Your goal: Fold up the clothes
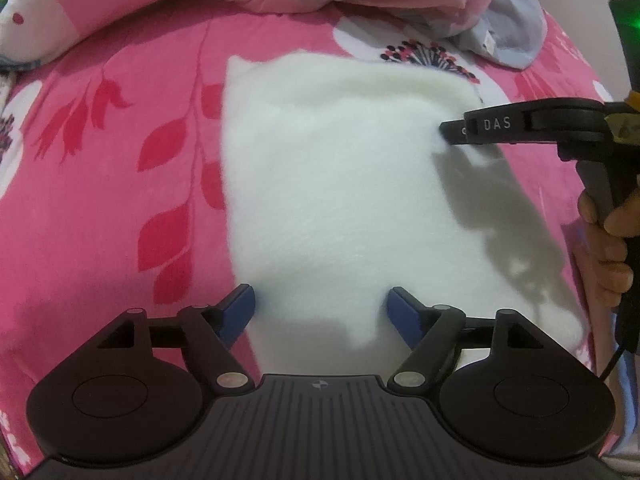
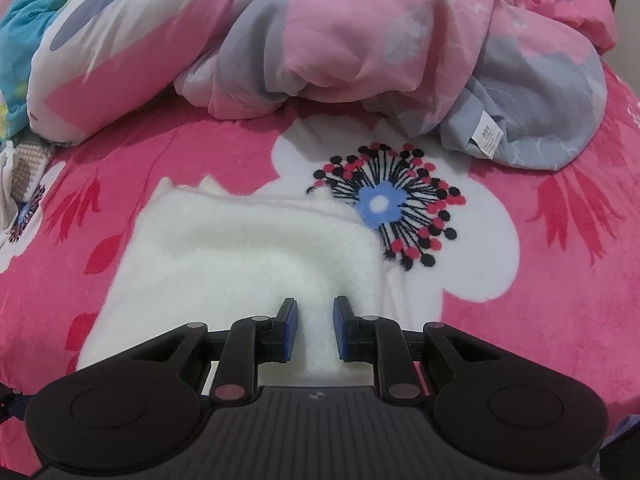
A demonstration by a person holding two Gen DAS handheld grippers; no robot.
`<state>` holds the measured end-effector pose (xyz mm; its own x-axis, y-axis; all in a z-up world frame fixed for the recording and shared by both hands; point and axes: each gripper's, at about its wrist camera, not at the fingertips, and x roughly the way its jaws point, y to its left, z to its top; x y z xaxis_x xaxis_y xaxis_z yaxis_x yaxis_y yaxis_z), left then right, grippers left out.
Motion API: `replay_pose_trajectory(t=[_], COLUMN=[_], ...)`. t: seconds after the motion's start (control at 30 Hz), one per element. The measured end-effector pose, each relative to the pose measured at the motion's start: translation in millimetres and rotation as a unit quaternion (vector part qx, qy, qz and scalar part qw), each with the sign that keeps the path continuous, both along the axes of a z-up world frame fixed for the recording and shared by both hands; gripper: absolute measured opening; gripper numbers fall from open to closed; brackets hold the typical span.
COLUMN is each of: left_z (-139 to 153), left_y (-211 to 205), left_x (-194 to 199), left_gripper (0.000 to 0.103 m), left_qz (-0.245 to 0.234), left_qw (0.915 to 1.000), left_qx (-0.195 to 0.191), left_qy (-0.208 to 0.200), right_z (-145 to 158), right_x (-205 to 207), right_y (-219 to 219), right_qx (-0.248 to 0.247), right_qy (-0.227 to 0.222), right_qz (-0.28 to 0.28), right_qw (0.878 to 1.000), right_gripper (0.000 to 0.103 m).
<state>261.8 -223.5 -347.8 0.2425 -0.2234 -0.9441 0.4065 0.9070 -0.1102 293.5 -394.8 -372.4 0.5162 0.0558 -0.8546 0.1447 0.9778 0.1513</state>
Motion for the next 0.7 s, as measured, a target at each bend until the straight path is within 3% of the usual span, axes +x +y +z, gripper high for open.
replay_pose_trajectory(t=[0.7], left_z=[0.0], left_y=[-6.6], left_x=[1.9], left_gripper=[0.077], left_qz=[0.006], left_qw=[0.9997], left_qx=[0.022], left_qy=[0.007], right_z=[0.0], right_x=[-1.7], right_y=[-2.0], right_qx=[0.002], right_qy=[-0.005], right_qz=[0.004], right_qw=[1.0], right_gripper=[0.02])
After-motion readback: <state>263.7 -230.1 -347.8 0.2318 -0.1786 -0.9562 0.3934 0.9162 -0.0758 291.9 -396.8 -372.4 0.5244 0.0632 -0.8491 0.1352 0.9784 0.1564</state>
